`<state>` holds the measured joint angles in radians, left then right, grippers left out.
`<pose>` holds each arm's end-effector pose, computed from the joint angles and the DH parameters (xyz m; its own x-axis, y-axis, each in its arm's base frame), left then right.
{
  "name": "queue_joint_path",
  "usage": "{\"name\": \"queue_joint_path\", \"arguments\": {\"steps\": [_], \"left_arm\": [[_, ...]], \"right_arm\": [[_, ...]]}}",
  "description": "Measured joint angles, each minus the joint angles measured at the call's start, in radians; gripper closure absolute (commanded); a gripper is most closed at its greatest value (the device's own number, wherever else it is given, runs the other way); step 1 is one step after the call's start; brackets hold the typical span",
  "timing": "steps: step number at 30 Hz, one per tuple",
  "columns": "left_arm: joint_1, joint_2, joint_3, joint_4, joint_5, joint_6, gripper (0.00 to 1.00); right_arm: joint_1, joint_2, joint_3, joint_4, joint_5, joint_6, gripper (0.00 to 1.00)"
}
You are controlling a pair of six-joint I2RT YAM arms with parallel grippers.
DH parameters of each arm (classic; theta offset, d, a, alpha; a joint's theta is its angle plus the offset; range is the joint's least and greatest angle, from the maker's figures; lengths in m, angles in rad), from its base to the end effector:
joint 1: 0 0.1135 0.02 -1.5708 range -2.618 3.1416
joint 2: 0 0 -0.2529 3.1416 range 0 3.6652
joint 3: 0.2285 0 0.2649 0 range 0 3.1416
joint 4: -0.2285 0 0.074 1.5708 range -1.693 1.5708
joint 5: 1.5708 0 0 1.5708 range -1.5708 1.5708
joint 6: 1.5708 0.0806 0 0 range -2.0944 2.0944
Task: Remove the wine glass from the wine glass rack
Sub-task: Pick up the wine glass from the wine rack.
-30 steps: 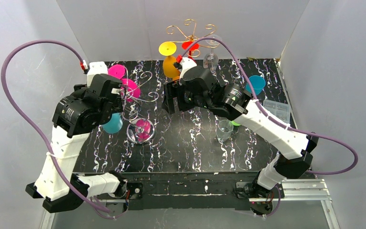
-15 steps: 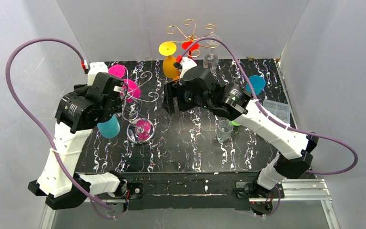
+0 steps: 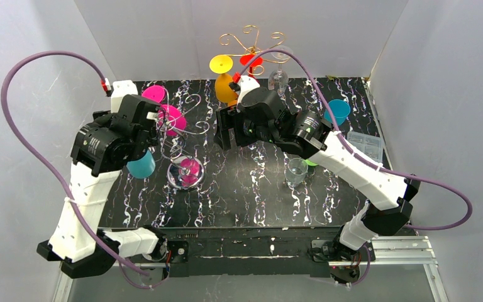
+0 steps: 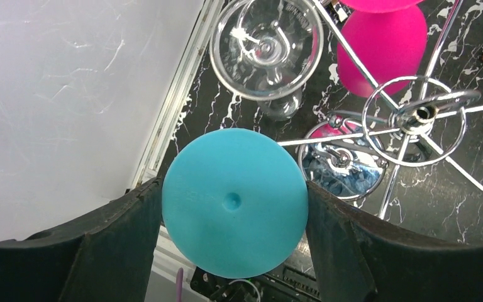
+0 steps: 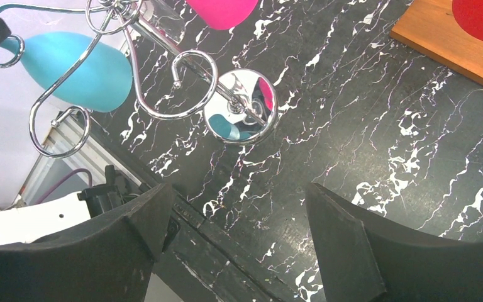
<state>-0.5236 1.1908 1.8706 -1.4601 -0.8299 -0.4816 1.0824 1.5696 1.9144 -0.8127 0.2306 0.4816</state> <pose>0.1860 -0.0387 0.4669 -0.4859 -0.0805 -0.8703 -0.3856 0.9133 0.1308 0.1938 0.3254 0.4413 -0.5414 -0.0579 -0.8387 -0.5791 0.7490 0.3221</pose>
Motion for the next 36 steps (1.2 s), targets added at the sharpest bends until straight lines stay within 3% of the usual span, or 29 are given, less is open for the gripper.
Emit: {"name": "queue_joint_path", "arguments": {"steps": [8,17,29,36], "left_arm": [[0.032,0.050,0.000,0.070,0.014,0.043,0.46],[0.032,0.055,0.000,0.130,0.123,0.097,0.47],[0.032,-0.017,-0.010,0.103,0.299,0.123,0.49],[0.032,-0.053,0.011,0.032,0.361,0.129,0.50]], "right_arm": [[0.000,0.000,0.000,0.000,0.011,-0.005,0.15],[0.000,0.000,0.000,0.000,0.023,-0.010,0.15],[0.000,-0.012,-0.014,-0.005,0.028,-0.010,0.14],[0.000,-0.024,-0.029,0.004,-0.004,-0.012,0.08]]}}
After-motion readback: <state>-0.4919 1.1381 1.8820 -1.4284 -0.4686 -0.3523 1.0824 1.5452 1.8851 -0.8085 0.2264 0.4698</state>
